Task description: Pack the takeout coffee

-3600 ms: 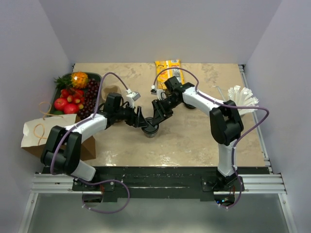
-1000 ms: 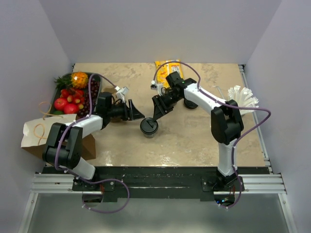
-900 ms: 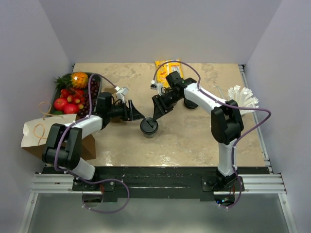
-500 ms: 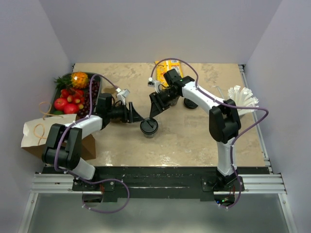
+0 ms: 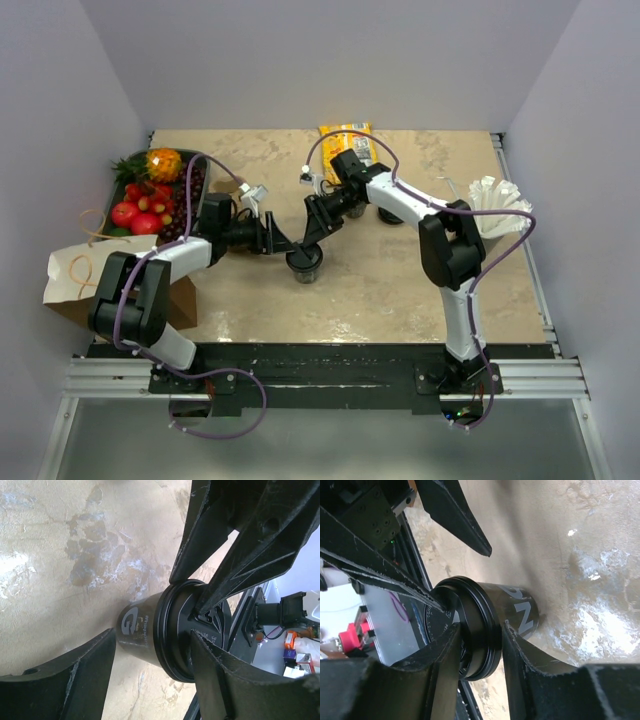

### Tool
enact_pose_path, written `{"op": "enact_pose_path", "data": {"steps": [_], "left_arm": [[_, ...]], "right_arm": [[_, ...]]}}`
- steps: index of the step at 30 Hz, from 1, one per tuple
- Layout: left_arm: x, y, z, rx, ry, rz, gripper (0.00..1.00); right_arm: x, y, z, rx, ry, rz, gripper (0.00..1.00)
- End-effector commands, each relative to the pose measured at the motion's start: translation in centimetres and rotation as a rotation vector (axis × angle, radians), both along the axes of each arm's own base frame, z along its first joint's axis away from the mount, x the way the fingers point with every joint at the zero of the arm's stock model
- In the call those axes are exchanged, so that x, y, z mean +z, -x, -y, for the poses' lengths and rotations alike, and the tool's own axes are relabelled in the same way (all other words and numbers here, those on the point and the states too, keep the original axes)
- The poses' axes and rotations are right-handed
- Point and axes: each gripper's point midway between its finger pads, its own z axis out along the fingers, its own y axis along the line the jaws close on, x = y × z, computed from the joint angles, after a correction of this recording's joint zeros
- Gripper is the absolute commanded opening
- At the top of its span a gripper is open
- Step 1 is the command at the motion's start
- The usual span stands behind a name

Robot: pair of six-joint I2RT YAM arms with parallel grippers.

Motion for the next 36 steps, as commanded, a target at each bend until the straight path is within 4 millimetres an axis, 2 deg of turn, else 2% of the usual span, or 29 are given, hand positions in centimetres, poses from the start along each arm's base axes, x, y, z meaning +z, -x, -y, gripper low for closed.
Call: {"op": "enact_pose_path", "data": {"steps": [1,8,15,26,28,32,33,36], "left_arm": [[-0.1,-0.4,-0.3,-0.003,-0.014,0.034,0.65],[-1.5,0.1,-0.6,0.013,-0.037,0.006,0.64],[-3.2,0.5,-1.0,0.039,-0.061,-0.033,0.63],[-5.0,1.2,-1.4,0.058,-0.080,-0.061,0.63],[-4.0,1.3,-1.1,0.033,-0.055,-0.028,0.64],[0.1,0.7,0.2,-0.026,0.060,0.102,0.68],[0.9,1.1,0.5,-0.045,0.097,0.093,0.69],[2.2,1.2,0.7,-0.061,0.132,0.103,0.70]], "right_arm": [[0.1,-0.1,-0.7,-0.020,-0.033,-0.029,0.36],[-1.0,0.3,-0.3,-0.038,0.000,-0.051,0.32],[-3.3,1.4,1.2,-0.054,0.078,-0.082,0.30],[-4.3,2.0,1.2,-0.067,0.082,-0.126,0.29],[-3.8,2.0,1.0,-0.053,0.060,-0.118,0.31],[-1.8,1.9,0.5,-0.006,0.002,-0.075,0.40],[-1.6,2.1,0.6,0.007,-0.004,-0.072,0.41],[-0.7,2.0,0.4,0.032,-0.029,-0.047,0.47]]}}
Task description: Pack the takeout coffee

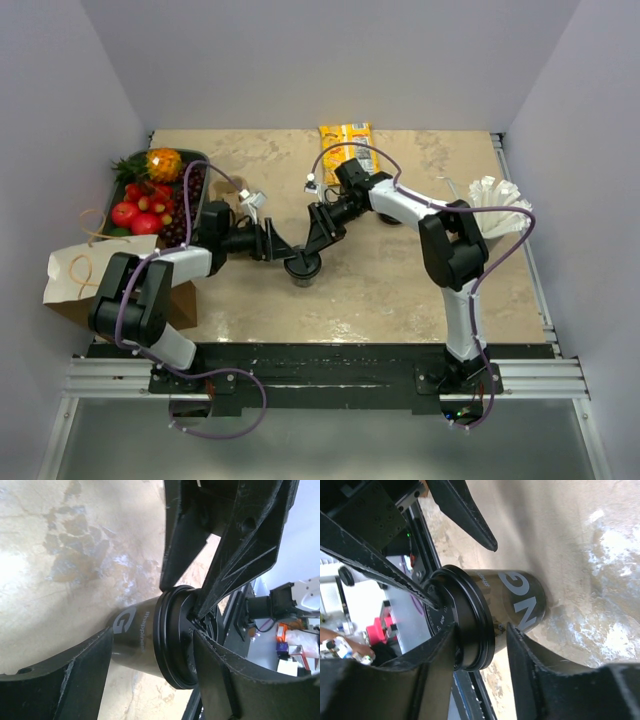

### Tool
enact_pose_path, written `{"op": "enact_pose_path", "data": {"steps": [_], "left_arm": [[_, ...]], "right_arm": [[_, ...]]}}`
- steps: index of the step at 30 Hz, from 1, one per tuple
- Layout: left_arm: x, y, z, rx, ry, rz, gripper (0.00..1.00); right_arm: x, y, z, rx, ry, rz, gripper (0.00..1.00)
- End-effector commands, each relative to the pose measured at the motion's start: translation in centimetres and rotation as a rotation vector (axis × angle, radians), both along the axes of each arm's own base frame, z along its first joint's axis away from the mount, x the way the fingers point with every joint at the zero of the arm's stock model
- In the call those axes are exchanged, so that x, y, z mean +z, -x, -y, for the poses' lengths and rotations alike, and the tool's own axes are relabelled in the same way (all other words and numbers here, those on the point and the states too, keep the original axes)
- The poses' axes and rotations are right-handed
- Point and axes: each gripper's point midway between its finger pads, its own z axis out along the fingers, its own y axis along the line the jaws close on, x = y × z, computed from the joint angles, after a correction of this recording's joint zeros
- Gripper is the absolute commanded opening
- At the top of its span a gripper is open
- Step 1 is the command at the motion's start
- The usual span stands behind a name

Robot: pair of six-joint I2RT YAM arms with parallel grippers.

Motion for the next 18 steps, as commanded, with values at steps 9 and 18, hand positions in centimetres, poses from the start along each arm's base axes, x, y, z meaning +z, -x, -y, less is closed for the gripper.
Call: {"op": "enact_pose_path", "data": {"steps": [9,18], "left_arm": [[3.0,-0.5,-2.4,0.084,-0.021,0.063,0.70],[0.9,-0.7,-4.0,0.153,-0.133,-0.005,0.67]], "right_arm": [[1.9,-0.2,-0.1,0.060,-0.019,0.117,0.52],[2.4,-0.4,0.0,0.053,-0.009,0.145,0.55]]}}
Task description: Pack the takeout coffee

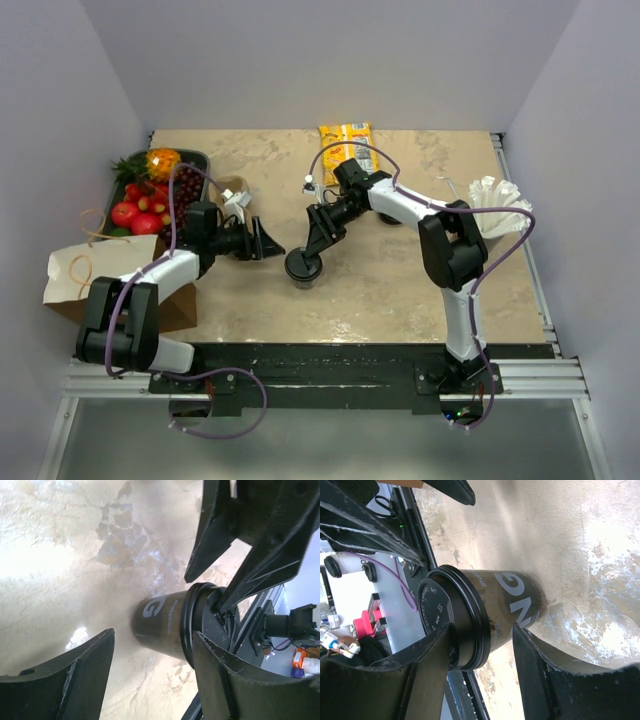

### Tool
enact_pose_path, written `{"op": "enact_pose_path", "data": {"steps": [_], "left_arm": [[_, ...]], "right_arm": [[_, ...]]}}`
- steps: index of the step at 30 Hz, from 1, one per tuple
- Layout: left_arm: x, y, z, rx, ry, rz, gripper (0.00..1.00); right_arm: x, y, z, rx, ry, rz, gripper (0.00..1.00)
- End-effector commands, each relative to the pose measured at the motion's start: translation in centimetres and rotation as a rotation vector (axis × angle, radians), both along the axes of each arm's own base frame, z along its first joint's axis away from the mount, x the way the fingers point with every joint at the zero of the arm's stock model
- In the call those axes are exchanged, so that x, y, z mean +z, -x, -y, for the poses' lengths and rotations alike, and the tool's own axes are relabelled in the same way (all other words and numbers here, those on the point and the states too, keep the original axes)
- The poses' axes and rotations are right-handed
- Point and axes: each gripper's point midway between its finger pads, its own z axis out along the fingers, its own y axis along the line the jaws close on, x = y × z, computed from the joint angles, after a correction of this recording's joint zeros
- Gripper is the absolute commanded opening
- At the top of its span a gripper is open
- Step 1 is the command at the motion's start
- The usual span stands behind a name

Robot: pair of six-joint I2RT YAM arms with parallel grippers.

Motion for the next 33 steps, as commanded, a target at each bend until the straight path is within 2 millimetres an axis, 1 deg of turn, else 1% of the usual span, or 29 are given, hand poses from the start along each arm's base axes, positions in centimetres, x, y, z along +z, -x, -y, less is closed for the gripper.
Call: {"op": "enact_pose_path", "data": {"steps": [1,12,20,25,28,33], "left_arm": [[-0.1,-0.4,-0.5,0.006,-0.039,0.008,0.67],[-0.7,0.1,-0.1,-0.021,-0.015,-0.013,0.68],[0.0,0.2,0.7,-0.062,0.017,0.010,0.69],[-0.6,0.2,0.8,-0.061,0.014,-0.009,0.70],[-0.5,0.1,1.0,-0.068,0.018,-0.005,0.70],[0.5,0.2,1.2,-0.080,0.041,0.021,0.71]], "right_arm": [[2.3,-0.9,-0.2,-0.001,-0.011,0.099,0.55],[1.7,-0.8,-0.1,-0.009,0.000,0.083,0.55],[1.4,-0.8,-0.2,-0.014,0.004,0.077,0.55],[1.3,-0.9,-0.2,-0.015,0.005,0.075,0.55],[1.2,-0.8,-0.2,-0.015,0.007,0.073,0.55],[1.0,-1.0,-0.1,-0.023,0.012,0.073,0.55]]}}
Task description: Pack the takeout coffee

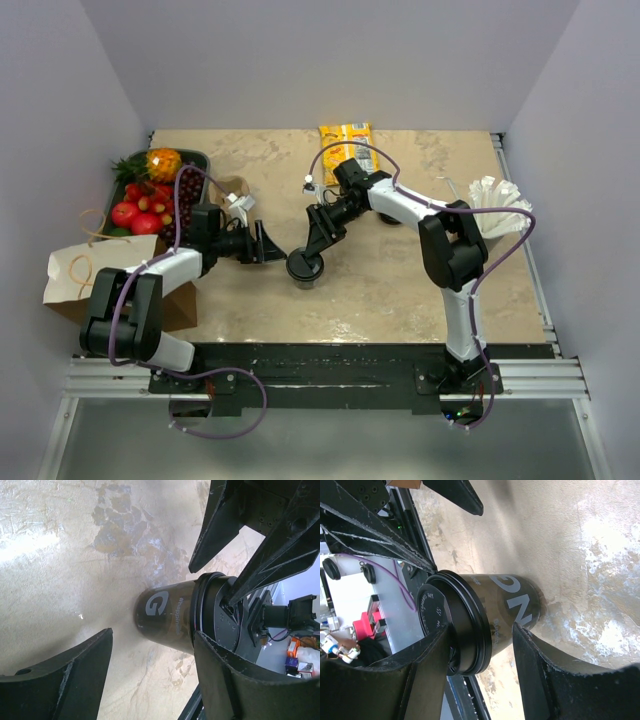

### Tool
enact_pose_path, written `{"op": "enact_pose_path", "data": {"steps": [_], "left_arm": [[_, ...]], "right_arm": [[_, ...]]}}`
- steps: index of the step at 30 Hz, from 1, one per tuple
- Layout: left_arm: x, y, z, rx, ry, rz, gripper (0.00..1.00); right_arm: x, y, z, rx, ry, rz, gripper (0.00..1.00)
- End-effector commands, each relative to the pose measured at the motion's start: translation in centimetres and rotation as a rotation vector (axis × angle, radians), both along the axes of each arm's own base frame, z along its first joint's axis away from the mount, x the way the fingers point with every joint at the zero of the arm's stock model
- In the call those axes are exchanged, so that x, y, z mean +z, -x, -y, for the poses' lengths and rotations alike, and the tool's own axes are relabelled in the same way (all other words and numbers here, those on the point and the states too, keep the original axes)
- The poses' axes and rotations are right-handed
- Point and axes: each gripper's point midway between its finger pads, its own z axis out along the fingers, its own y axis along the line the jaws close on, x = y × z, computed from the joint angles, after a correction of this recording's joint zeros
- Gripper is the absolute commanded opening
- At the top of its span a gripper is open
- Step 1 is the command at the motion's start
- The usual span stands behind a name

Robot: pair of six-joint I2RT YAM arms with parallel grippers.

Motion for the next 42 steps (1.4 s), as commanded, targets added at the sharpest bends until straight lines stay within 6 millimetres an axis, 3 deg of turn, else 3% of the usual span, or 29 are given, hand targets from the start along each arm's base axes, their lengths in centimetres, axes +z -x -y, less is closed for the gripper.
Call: {"op": "enact_pose_path", "data": {"steps": [1,11,23,27,31,42], "left_arm": [[2.4,-0.6,0.8,-0.042,0.053,0.080,0.71],[2.5,0.1,1.3,-0.087,0.085,0.062,0.71],[-0.6,0.9,0.7,-0.072,-0.034,0.004,0.72],[-2.4,0.6,0.1,-0.039,-0.133,-0.012,0.72],[-4.7,1.7,-1.4,-0.016,-0.262,-0.085,0.71],[-5.9,2.2,-2.4,0.007,-0.443,-0.084,0.71]], "right_arm": [[1.1,-0.9,-0.2,-0.011,-0.002,0.072,0.55],[1.1,-0.8,-0.2,-0.008,-0.001,0.075,0.54],[0.2,-0.6,0.0,-0.013,0.009,0.064,0.54],[-0.8,-0.7,0.3,-0.024,0.042,0.066,0.54],[-2.0,-0.5,1.1,-0.034,0.090,0.070,0.54],[-3.0,-0.5,2.0,-0.049,0.147,0.087,0.54]]}}
